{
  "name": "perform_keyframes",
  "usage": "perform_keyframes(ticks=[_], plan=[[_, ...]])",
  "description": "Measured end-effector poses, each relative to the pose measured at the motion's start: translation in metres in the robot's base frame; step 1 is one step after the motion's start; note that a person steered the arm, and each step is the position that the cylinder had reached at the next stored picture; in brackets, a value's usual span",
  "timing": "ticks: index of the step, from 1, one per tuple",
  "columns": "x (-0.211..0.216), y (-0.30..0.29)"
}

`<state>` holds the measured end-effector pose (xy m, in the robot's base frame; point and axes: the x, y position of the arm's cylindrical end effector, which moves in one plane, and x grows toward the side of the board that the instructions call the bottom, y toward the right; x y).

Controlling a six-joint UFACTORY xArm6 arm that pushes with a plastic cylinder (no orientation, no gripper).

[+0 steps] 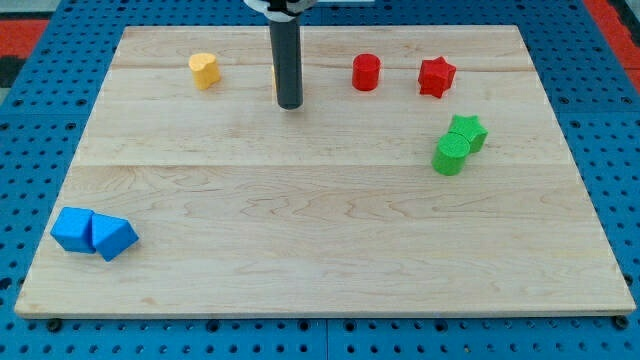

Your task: Move the green star parallel to the left of the yellow heart

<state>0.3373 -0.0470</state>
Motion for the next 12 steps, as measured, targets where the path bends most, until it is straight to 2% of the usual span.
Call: perform_keyframes(ticks=[1, 2, 3, 6, 7, 8, 12], plan=[[-0.02, -0.007], [-0.018, -0.007], [0.039, 0.018], [0.041, 0.278], [0.068, 0.338], [0.095, 0.351], [0.046, 0.117]])
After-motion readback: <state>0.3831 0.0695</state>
